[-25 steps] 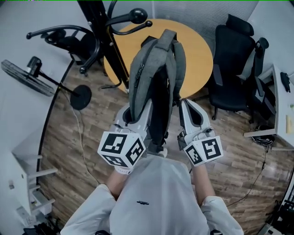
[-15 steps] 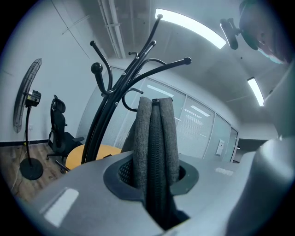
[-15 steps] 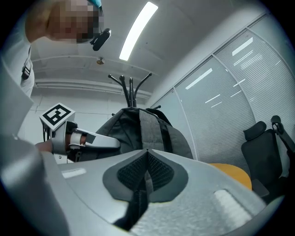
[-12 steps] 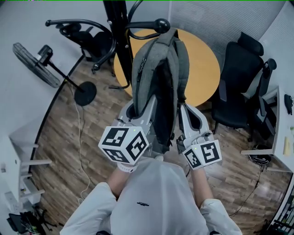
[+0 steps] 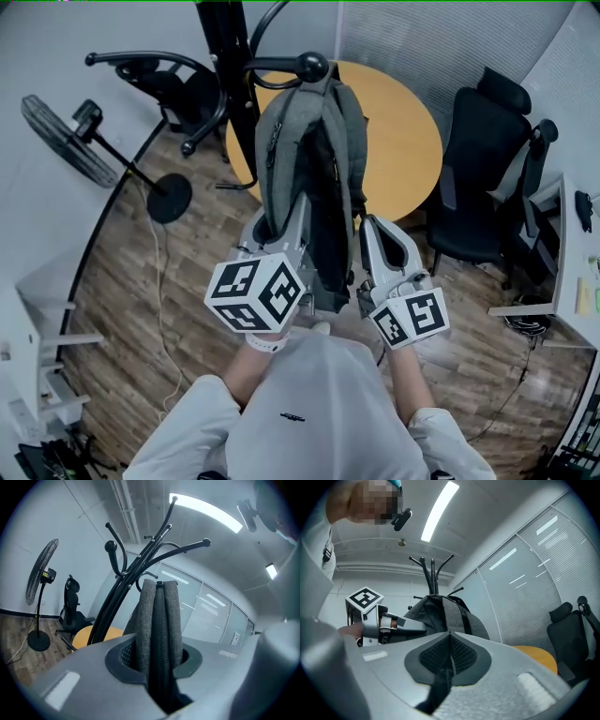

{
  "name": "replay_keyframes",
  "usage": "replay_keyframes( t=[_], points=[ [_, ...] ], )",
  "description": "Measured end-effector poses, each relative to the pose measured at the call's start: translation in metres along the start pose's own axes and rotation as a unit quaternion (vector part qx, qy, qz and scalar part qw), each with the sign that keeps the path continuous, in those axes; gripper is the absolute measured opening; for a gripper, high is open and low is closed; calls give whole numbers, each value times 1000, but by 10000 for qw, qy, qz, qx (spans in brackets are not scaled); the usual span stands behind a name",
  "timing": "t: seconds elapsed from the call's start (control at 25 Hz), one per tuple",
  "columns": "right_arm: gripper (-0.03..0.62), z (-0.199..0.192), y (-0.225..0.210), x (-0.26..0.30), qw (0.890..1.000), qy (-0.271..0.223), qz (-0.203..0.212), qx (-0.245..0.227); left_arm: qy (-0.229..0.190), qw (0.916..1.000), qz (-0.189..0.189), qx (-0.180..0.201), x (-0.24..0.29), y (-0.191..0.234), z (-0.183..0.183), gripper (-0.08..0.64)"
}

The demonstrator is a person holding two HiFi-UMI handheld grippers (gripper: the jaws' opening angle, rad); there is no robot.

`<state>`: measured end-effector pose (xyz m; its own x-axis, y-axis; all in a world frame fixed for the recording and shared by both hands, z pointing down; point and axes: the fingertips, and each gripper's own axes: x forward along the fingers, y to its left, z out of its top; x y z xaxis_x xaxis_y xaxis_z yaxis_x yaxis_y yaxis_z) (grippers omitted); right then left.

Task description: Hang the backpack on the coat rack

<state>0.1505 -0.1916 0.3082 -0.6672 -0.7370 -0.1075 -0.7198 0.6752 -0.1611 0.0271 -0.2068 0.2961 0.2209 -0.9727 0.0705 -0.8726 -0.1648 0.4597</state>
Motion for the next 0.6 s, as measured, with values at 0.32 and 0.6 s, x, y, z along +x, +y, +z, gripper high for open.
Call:
replay_keyframes(
  t=[0.32, 0.6],
  points=[
    [2, -5, 4, -8, 10000, 61, 1, 47, -111, 9992, 258, -293, -19, 14, -10, 106],
    [2, -16, 18, -11, 9998, 166, 97, 88, -57, 9996, 266, -105, -25, 15, -18, 109]
  ],
)
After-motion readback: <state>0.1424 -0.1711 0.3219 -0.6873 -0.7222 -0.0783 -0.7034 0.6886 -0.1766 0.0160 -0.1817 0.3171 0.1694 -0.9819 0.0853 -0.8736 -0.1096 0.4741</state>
